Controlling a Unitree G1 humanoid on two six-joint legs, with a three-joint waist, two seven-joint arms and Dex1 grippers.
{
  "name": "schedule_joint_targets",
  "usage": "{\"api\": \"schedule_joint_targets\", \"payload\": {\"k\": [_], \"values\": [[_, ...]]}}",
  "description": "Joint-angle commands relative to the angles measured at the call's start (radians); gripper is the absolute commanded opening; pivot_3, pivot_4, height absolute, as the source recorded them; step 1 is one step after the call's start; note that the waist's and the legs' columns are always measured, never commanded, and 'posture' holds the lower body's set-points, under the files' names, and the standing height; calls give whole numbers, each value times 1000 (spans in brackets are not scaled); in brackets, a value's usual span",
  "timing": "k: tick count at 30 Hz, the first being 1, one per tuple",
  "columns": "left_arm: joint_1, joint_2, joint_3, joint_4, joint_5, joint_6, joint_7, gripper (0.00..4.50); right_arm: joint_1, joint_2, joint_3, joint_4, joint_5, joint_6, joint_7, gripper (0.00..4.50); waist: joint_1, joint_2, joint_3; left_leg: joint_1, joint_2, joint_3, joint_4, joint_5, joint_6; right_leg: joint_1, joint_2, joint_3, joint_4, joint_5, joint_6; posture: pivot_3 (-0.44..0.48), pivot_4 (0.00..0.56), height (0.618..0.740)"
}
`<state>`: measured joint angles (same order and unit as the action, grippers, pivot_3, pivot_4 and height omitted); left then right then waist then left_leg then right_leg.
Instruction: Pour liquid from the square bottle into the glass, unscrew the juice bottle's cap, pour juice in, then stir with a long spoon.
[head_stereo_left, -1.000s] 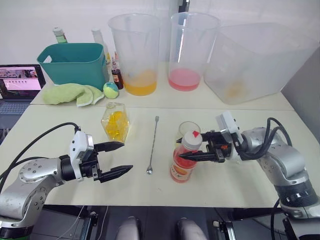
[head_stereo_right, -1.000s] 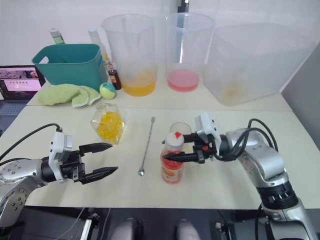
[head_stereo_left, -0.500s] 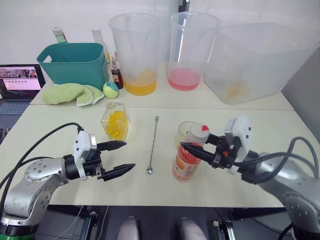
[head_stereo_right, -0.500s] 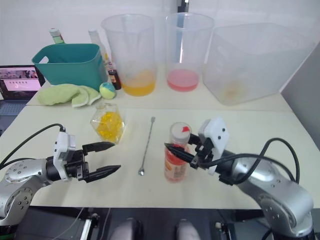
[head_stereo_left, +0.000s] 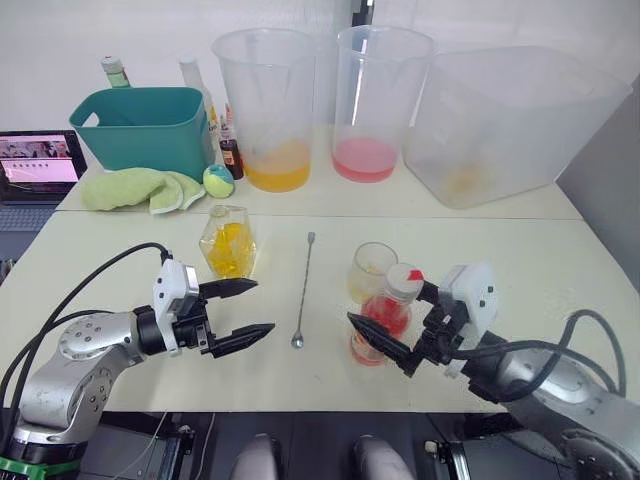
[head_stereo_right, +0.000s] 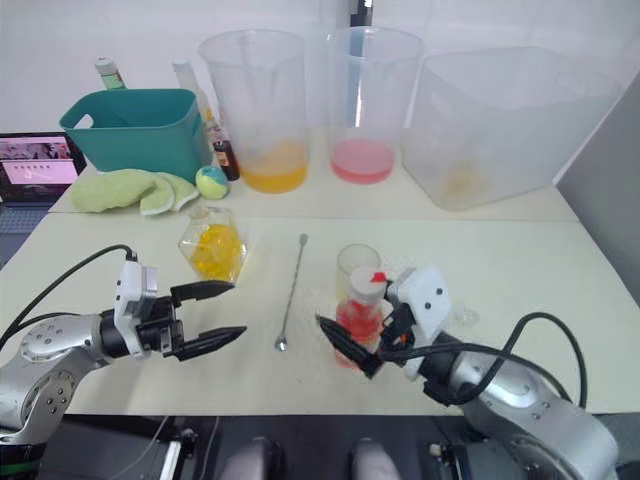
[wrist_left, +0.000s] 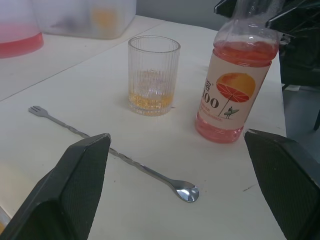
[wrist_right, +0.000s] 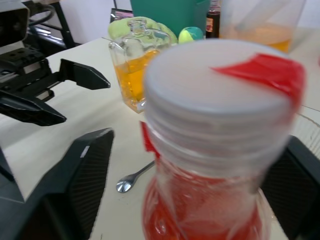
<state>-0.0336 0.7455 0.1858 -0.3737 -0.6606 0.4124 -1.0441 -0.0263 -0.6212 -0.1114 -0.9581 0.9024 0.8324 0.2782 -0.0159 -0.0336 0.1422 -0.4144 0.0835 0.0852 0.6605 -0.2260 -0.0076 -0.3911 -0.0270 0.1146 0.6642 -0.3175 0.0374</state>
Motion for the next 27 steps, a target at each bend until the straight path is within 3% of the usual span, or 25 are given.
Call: {"api": "schedule_joint_targets", "payload": {"k": [1,8,15,24,27], "values": [[-9,-3,0,-7,6,-18,-3,4500,-84,-102,-36,141,12,-66,240,4486,-1,0,0,0,0,0,0,0,0,0,0,0,0,0,0,0,150,730],[-9,10,14,-30,0,1,11,4500,-224,-200,25,489,-29,-189,714,4486,3,-1,0,0,0,0,0,0,0,1,0,0,-1,0,0,0,150,730],[22,18,44,-70,-8,16,41,4500,-351,-163,83,637,-92,-255,872,4486,2,-1,1,0,0,0,0,0,0,0,0,0,0,0,0,0,150,730],[61,12,58,-110,-15,23,66,4500,-333,-140,65,626,-120,-270,886,1658,6,-1,1,0,0,0,0,0,0,1,-1,-1,0,0,0,0,150,730],[56,12,53,-101,-14,17,66,4500,-312,-124,48,571,-94,-249,839,1369,4,0,1,0,0,0,0,0,0,1,0,-1,0,0,0,0,150,730]]}}
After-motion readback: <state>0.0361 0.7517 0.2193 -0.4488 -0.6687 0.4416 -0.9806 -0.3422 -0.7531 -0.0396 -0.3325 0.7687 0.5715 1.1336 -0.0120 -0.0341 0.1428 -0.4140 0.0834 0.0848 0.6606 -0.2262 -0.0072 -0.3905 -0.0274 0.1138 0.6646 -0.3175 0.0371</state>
